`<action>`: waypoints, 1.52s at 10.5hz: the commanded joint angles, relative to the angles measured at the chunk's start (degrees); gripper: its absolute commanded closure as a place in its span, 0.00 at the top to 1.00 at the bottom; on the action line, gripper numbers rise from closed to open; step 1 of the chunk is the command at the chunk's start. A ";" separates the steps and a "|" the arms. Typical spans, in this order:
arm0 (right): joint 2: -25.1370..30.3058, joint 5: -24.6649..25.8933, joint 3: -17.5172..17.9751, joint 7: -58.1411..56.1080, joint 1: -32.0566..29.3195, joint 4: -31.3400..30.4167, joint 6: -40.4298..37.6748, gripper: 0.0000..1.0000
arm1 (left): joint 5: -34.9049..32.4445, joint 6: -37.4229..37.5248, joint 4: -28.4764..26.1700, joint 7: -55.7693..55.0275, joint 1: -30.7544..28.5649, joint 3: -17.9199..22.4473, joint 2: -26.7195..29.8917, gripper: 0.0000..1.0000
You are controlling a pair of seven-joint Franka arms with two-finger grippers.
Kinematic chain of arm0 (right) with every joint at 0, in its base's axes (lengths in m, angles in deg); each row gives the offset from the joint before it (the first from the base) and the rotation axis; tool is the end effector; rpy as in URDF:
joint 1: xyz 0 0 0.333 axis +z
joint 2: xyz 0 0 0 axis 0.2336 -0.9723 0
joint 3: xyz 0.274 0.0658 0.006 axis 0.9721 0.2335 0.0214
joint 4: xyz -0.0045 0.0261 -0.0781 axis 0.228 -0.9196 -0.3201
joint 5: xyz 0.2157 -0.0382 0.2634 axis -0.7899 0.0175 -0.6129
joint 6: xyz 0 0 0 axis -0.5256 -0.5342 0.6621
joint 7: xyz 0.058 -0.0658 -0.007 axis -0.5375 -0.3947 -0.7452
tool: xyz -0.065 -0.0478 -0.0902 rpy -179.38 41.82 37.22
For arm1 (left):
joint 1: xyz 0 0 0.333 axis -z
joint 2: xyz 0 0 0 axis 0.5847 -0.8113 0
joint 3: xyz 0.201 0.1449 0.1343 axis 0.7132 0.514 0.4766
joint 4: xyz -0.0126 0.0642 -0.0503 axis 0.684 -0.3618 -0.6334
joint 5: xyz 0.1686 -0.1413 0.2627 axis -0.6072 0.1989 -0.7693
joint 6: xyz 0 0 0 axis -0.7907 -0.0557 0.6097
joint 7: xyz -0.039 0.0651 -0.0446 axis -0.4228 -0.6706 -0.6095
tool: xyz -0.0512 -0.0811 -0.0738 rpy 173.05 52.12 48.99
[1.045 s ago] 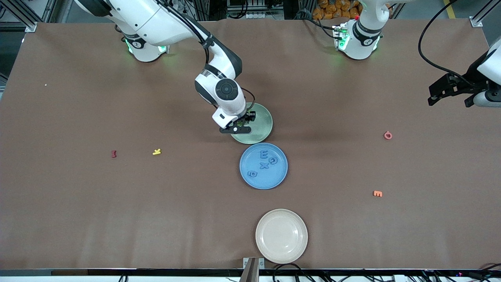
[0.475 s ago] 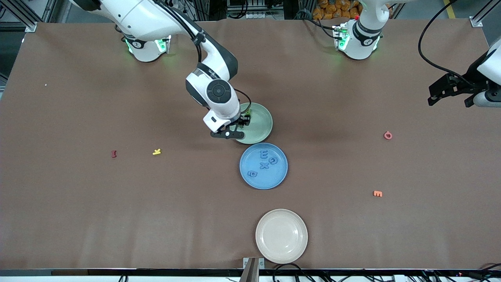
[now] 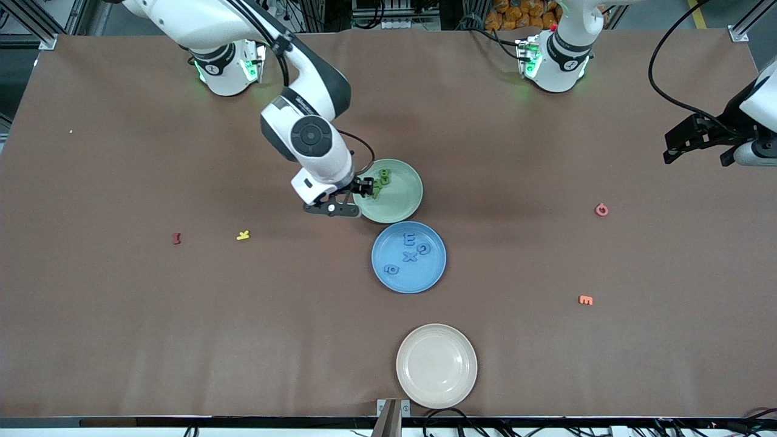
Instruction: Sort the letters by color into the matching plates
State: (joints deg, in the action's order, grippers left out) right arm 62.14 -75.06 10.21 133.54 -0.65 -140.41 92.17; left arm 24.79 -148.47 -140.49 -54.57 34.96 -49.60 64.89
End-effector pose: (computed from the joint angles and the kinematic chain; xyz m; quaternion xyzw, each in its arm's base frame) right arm 0.4565 0.3707 0.3071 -0.9954 0.0612 0.0688 0.0262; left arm 0.4949 -0.0237 0.5782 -0.9990 0.0329 -0.0299 0.0026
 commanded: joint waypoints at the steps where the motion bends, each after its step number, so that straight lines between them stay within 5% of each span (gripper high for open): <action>1: 4.73 0.04 4.25 -0.67 -5.47 -1.09 -3.33 1.00 | 1.02 0.48 0.14 1.73 -0.23 0.07 0.16 1.00; 6: 7.47 0.04 3.72 -5.41 -9.60 6.36 -17.28 1.00 | 0.93 0.48 0.06 1.64 -0.15 0.07 -0.02 1.00; 10: 13.17 -2.75 2.85 -15.41 -15.74 6.65 -18.97 1.00 | 1.01 0.48 0.06 1.47 -0.23 0.07 0.07 1.00; 13: 16.78 -8.39 -4.34 -24.64 -16.11 7.00 -20.82 1.00 | 1.01 0.48 0.06 0.94 -0.23 0.07 0.16 1.00; 16: 18.89 -8.40 -9.27 -33.94 -15.94 7.09 -21.53 1.00 | 1.01 0.48 0.06 0.94 -0.15 0.07 0.25 1.00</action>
State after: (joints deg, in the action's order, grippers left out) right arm 78.39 -82.06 3.84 106.19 -16.58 -132.72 71.49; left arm 24.79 -148.42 -140.53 -54.57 34.98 -49.59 64.72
